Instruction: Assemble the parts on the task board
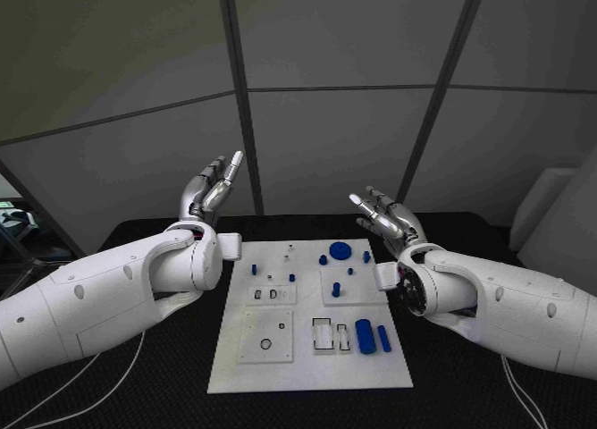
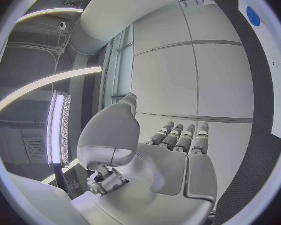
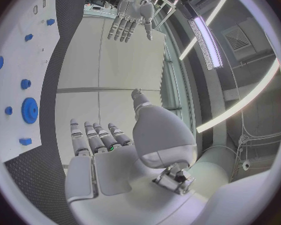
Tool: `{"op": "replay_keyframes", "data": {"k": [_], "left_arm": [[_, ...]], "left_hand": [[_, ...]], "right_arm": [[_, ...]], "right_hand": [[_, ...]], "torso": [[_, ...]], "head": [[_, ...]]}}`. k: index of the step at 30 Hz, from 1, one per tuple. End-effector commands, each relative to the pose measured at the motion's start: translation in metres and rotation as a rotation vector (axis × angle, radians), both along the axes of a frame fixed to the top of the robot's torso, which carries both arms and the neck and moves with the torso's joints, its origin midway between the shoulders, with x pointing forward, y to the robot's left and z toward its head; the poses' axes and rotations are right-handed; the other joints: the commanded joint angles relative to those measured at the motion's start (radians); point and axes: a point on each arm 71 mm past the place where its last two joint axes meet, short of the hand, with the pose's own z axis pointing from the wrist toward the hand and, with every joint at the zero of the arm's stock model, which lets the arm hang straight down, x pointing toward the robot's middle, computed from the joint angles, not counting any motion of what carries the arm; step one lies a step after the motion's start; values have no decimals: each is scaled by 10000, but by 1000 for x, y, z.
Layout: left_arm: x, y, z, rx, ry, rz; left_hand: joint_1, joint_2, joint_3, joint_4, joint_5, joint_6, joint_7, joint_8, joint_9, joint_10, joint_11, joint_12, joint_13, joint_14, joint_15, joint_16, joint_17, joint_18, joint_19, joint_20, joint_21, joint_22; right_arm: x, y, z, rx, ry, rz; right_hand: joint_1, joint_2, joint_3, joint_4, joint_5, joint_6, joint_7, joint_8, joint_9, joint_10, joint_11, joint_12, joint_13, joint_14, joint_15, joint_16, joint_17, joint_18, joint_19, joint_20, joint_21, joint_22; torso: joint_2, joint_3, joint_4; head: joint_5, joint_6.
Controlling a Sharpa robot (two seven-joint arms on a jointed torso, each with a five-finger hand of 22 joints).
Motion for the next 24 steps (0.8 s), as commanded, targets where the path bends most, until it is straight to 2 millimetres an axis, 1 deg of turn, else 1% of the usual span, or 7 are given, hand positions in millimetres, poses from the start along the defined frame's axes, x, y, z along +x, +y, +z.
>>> {"op": "replay_keyframes", "data": {"k": [1,8,9,12,14,19,24], "left_arm": [[0,-4,4,-50,-425,-436],[0,-4,4,-50,-425,-436],[1,9,2,-118,-252,-469],[-2,11,3,-176,-195,-651],[-5,12,4,-218,-166,-789],[-12,13,8,-318,-158,-1107],[-20,13,12,-407,-234,-1371]], "left_hand": [[331,13,20,107,57,92,663,51,15,23,109,51,15,24,119,67,16,-2,-3,133,55,15],[514,48,87,44,48,283,830,87,44,228,282,86,46,199,165,99,42,64,26,209,92,33],[580,41,99,25,46,377,882,103,55,317,332,99,56,314,185,119,57,64,87,221,124,51],[855,29,155,-65,41,950,1138,212,124,853,598,184,118,975,289,252,140,-10,377,245,282,133],[1224,-20,291,-244,40,1314,1239,268,154,1092,680,189,130,1416,524,344,179,-228,782,257,493,237],[1688,-115,472,-467,27,2226,1342,431,232,1903,812,280,200,2376,634,559,263,-379,1498,236,869,401],[2000,-111,525,-665,16,3368,1462,656,324,3513,971,545,329,5277,314,1361,556,-43,4503,210,2371,1093]], "right_arm": [[0,12,-1,-612,158,1963],[2,14,-1,-782,208,2355],[17,-9,17,-4160,-2585,1837],[22,-11,24,-5120,-3130,1991],[24,-12,29,-5854,-3485,2133],[29,-15,39,-7212,-3956,2233],[36,-15,51,-8127,-4146,2089]], "right_hand": [[1872,-15,317,-1119,-436,2611,1498,610,334,3687,250,758,330,3743,159,698,289,588,2057,66,856,394],[2478,-148,648,-1757,-522,5662,1148,1153,546,6878,-220,1226,407,6698,-312,1087,375,1128,4245,70,1718,653],[2500,-175,689,-1809,-530,6072,1099,1201,557,7102,-281,1223,401,6915,-379,1096,374,1179,4422,63,1789,658],[2460,-247,844,-1913,-408,7057,1014,1208,516,7695,-400,1091,370,7497,-529,1047,352,1225,4888,-9,1953,642],[2398,-331,927,-1956,-400,7293,973,1139,472,7977,-488,982,373,7838,-607,1036,367,1238,5117,-76,2031,628],[2361,-460,1159,-2063,-346,7560,912,929,439,8302,-570,692,375,8428,-752,988,393,1239,5492,-212,2157,594],[2307,-600,1520,-2192,-281,7926,836,823,447,8750,-674,511,386,9019,-927,1000,434,1236,5813,-367,2321,602]], "torso": [[5,-2,-2],[5,-2,-2],[241,12,-1],[315,-11,21],[400,-20,43],[590,-33,106],[806,-53,169]], "head": [[0,-2],[0,-2],[22,-45],[6,-68],[-3,-60],[-47,-2],[-117,83]]}}
